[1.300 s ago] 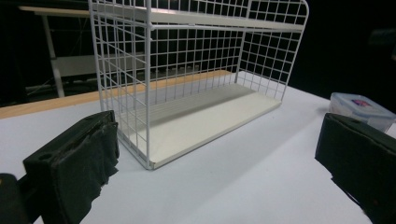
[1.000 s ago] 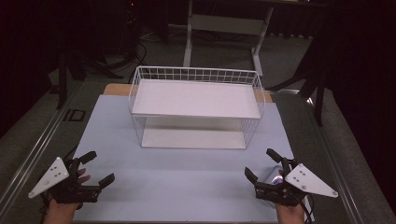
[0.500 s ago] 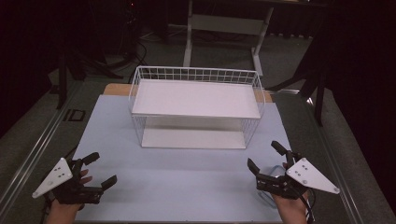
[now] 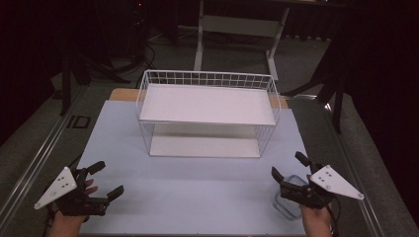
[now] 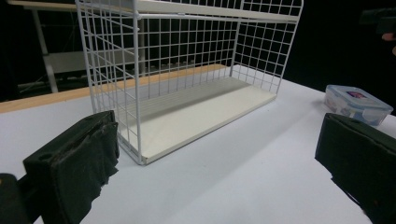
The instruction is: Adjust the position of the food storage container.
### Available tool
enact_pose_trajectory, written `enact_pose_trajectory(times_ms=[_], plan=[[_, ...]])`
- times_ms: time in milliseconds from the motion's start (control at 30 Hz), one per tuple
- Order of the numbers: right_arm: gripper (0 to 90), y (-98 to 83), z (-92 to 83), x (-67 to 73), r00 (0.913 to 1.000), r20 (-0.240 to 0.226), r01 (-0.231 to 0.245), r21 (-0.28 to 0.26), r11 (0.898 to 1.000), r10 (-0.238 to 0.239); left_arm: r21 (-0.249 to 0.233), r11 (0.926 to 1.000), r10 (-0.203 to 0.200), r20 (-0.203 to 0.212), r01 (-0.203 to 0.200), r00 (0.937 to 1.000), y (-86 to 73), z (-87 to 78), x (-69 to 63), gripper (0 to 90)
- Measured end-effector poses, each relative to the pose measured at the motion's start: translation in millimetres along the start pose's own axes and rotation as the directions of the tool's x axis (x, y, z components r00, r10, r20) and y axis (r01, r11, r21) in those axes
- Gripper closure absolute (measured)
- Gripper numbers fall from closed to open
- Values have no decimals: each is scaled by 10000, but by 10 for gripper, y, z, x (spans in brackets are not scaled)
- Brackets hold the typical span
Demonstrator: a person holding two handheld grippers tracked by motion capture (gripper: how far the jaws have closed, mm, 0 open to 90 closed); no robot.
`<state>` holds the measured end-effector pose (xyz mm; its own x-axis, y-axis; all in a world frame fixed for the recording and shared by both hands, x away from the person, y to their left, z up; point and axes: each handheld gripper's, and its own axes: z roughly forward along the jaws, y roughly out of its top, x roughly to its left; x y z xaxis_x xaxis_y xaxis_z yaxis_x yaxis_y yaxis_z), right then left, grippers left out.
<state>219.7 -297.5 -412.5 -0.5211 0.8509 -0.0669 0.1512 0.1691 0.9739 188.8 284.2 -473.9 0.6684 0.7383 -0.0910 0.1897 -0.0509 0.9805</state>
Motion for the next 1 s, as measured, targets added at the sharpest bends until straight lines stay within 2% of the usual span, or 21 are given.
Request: enact_pose_trajectory(times_ms=[67, 133, 167, 200, 267, 333, 367, 400, 433, 467, 500, 533, 567, 600, 633, 667, 733, 867, 1000], plan=[[115, -17, -10, -34, 9999, 138, -26, 151, 9999, 24, -11, 10000, -31, 1, 31, 10000, 0, 0, 2, 5], [114, -73, -74, -107, 9990, 272, 332, 371, 9988, -343, -1, 10000, -52, 24, 52, 10000, -3, 5, 3, 5], [114, -73, -74, -107, 9990, 272, 332, 371, 9988, -343, 23, 10000, -49, 40, 49, 10000, -4, 9, 3, 5], [130, -115, -96, -140, 9954, 733, 551, 858, 9948, -615, 17, 10000, -64, 78, 64, 9999, -7, 16, 2, 5], [160, -166, -118, -188, 9940, 865, 569, 1164, 9916, -672, 66, 10000, -73, 113, 72, 9999, -10, 25, -3, 5], [233, -252, -145, -265, 9934, 997, 416, 1532, 9873, -573, 97, 9999, -44, 172, 42, 9998, -10, 34, -11, 5], [233, -252, -145, -265, 9934, 997, 416, 1532, 9873, -573, 95, 10000, -34, 183, 32, 9998, -9, 36, -14, 5], [372, -342, -184, -337, 9932, 1087, 236, 1706, 9851, -426, 81, 10000, -31, 185, 30, 9998, -9, 40, -17, 5], [439, -377, -200, -367, 9941, 1014, 201, 1801, 9835, -389, 77, 10000, -31, 199, 29, 9998, -9, 43, -17, 5], [439, -377, -200, -367, 9941, 1014, 201, 1801, 9835, -389, 87, 10000, -49, 227, 47, 9997, -11, 47, -17, 5], [574, -480, -243, -435, 9937, 1029, 217, 2193, 9754, -453, 127, 9999, -45, 221, 42, 9997, -14, 50, -15, 5], [574, -480, -243, -435, 9937, 1029, 217, 2193, 9754, -453, 160, 9999, -27, 217, 23, 9998, -16, 52, -15, 5], [612, -523, -261, -459, 9921, 1151, 207, 2386, 9709, -495, 178, 9998, -10, 218, 6, 9998, -18, 55, -17, 5], [686, -566, -281, -487, 9916, 1207, 145, 2536, 9672, -466, 185, 9998, 6, 237, -11, 9997, -18, 58, -19, 5], [809, -645, -311, -540, 9899, 1341, 66, 2812, 9596, -461, 188, 9998, 8, 257, -13, 9997, -18, 61, -22, 5], [809, -645, -311, -540, 9899, 1341, 66, 2812, 9596, -461, 165, 9999, -20, 283, 15, 9996, -18, 65, -25, 5], [899, -716, -338, -590, 9872, 1543, -87, 3096, 9508, -411, 169, 9999, -3, 291, -2, 9996, -15, 74, -26, 5], [900, -853, -401, -642, 9819, 1832, -207, 3568, 9340, -482, 200, 9998, 2, 329, -9, 9995, -20, 85, -26, 5], [900, -1000, -475, -695, 9742, 2203, -463, 4087, 9115, -493, 179, 9998, 14, 303, -19, 9995, -17, 97, -28, 5]])
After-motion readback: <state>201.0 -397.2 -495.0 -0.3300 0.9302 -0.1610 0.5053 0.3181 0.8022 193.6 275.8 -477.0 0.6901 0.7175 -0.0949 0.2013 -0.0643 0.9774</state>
